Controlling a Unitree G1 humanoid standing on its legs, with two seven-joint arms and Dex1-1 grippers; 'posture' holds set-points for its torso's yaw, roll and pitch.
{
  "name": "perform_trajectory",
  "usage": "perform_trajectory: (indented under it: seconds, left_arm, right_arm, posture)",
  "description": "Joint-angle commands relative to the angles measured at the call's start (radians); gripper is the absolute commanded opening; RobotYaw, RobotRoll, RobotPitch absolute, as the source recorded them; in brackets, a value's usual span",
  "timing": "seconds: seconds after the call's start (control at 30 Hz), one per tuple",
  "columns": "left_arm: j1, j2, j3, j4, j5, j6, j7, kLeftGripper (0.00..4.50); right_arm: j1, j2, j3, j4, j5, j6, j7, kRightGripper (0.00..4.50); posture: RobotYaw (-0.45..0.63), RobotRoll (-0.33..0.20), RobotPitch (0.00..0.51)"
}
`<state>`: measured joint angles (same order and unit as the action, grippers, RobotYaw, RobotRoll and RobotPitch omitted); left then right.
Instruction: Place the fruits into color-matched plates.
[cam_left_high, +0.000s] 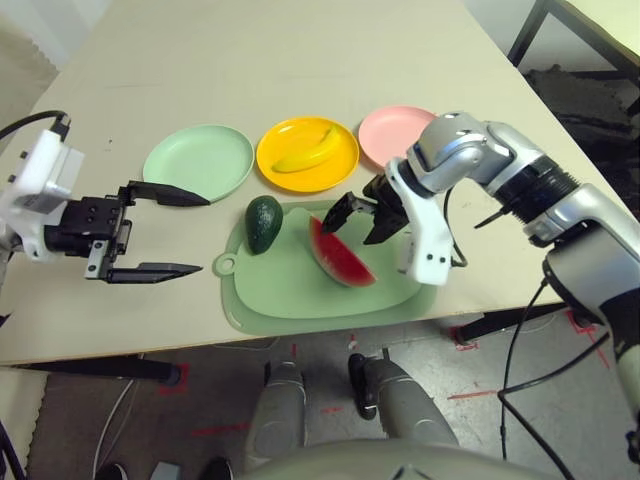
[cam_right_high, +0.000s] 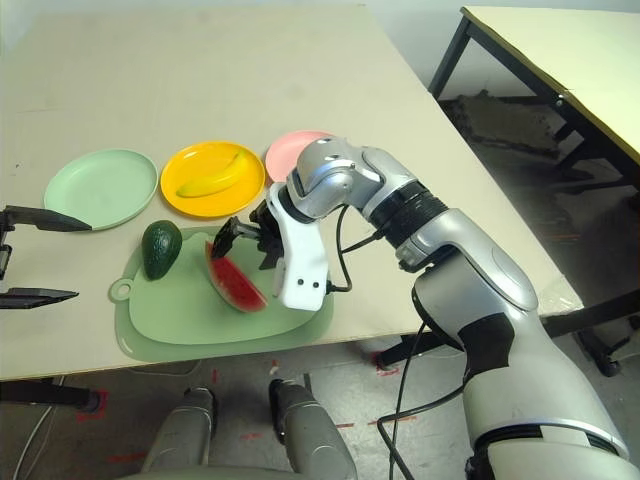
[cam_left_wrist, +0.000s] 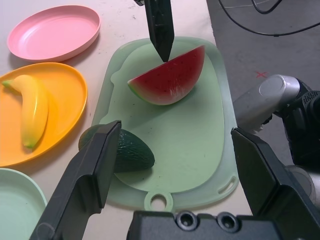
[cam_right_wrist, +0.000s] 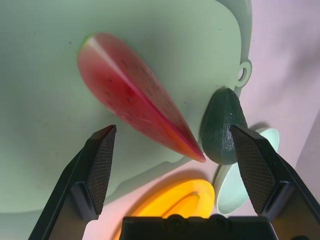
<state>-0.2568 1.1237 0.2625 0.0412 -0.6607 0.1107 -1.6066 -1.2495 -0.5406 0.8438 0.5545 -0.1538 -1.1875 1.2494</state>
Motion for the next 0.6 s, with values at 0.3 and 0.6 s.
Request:
perform_trajectory:
  seconds: [0.3, 0.6]
  left_arm:
    - [-0.036, -0.01, -0.013, 0.015, 0.018, -0.014, -0.008, 4.5]
    - [-0.052, -0.013, -0.014, 0.024, 0.027, -0.02, -0.008, 4.5]
  right_arm:
    - [0.042, 0.046, 0.014, 0.051, -0.039, 0.016, 0.02, 4.47]
    - [0.038, 0.103, 0.01, 0.2, -0.119, 0.018, 0.018, 4.47]
  posture:
    - [0.09, 0.0, 0.191]
    - [0.1, 0.0, 0.196]
